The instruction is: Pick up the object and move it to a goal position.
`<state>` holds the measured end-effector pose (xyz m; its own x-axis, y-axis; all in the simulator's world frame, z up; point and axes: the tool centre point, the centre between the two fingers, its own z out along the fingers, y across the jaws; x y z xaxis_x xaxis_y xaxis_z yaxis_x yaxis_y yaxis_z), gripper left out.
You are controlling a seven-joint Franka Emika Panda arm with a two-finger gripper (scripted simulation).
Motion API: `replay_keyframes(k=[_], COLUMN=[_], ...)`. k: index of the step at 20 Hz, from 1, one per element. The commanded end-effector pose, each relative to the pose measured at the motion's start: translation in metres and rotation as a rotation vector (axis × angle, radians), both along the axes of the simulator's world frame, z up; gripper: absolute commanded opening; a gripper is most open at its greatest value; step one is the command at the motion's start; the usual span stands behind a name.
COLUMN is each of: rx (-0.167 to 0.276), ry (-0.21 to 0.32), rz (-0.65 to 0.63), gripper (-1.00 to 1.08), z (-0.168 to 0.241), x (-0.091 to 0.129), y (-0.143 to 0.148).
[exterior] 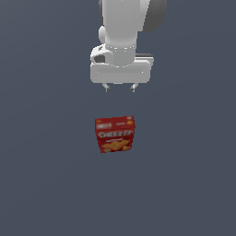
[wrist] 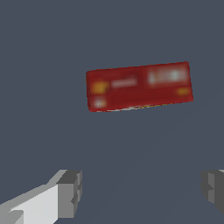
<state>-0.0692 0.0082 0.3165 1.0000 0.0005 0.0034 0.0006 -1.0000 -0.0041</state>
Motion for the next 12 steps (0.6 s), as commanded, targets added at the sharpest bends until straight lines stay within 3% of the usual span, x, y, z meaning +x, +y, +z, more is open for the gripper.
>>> replay_keyframes(k=[1,12], rx=[0.0,0.019], ry=[0.0,-0.01], rz=[0.0,0.003], gripper=[1.0,1.0], z=[0.0,0.0049], x=[0.0,0.0027], y=[0.0,-0.0089])
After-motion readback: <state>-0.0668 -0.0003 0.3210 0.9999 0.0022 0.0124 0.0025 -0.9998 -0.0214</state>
